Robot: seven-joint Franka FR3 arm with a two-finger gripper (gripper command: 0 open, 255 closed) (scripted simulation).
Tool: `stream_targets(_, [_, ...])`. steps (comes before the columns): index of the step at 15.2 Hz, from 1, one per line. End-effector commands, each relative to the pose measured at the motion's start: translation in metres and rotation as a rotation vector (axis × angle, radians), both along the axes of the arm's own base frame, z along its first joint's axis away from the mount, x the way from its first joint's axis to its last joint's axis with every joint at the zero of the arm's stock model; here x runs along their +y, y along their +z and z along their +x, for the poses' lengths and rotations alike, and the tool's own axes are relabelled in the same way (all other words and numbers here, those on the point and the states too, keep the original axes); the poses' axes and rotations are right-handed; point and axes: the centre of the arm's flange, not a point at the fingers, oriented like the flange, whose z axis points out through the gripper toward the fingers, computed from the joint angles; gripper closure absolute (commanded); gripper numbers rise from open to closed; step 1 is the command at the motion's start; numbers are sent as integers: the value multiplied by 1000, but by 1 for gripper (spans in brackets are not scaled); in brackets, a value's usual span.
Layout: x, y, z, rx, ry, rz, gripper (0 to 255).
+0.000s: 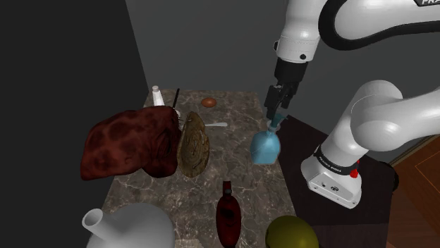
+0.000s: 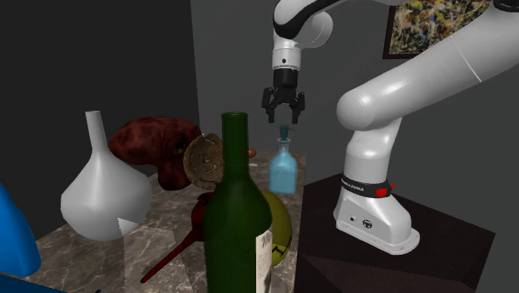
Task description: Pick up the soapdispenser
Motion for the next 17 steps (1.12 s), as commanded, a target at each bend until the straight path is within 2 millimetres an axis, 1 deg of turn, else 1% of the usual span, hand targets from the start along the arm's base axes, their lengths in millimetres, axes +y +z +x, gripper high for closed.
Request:
stream_targets(1, [1, -9, 1, 0, -1, 1, 0])
stream_targets(3, [1, -20, 1, 0, -1, 1, 0])
stream_targets(4, [1, -28, 1, 0, -1, 1, 0])
stream_targets(6, [1, -28, 1, 0, -1, 1, 0])
stream_targets(7, [0, -29, 1, 0, -1, 1, 255])
stream_targets(16, [1, -28, 1, 0, -1, 1, 255])
stream_targets(17, [1, -23, 1, 0, -1, 1, 255])
